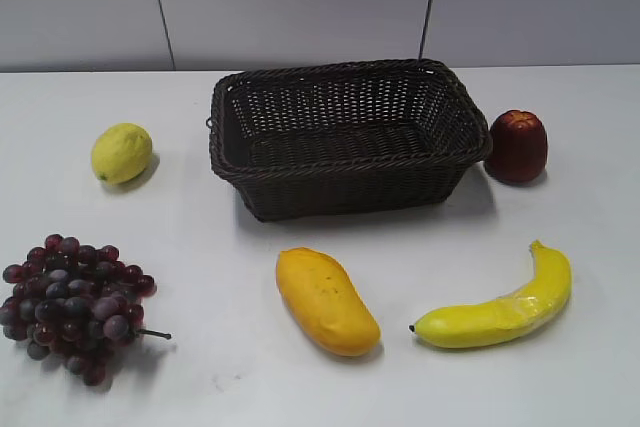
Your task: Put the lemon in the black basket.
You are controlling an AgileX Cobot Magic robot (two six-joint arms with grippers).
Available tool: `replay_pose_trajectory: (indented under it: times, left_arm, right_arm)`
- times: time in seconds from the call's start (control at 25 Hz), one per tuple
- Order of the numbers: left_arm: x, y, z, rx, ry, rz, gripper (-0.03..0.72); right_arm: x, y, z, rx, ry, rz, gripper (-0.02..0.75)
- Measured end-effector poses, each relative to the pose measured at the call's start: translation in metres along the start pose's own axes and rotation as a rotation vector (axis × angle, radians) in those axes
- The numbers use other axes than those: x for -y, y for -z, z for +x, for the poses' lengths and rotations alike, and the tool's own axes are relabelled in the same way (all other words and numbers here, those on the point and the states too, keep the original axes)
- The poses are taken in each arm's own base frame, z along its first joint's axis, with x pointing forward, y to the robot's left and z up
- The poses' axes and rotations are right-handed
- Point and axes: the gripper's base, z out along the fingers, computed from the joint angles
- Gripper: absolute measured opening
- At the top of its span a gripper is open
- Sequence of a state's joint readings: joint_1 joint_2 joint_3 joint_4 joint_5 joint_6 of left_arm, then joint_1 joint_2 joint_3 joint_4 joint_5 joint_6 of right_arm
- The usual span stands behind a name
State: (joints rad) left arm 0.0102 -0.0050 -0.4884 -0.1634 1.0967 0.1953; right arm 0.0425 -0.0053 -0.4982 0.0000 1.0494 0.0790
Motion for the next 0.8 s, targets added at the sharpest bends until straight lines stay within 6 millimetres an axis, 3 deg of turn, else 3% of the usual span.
replay_pose_trajectory:
  times: [0.8]
  left_arm:
    - [0.0001,0.0,-0.0001,0.001,0.0,0.001,0.659]
  right_arm:
    - [0.0,0.0,0.0,0.0,-0.001,0.0,0.573]
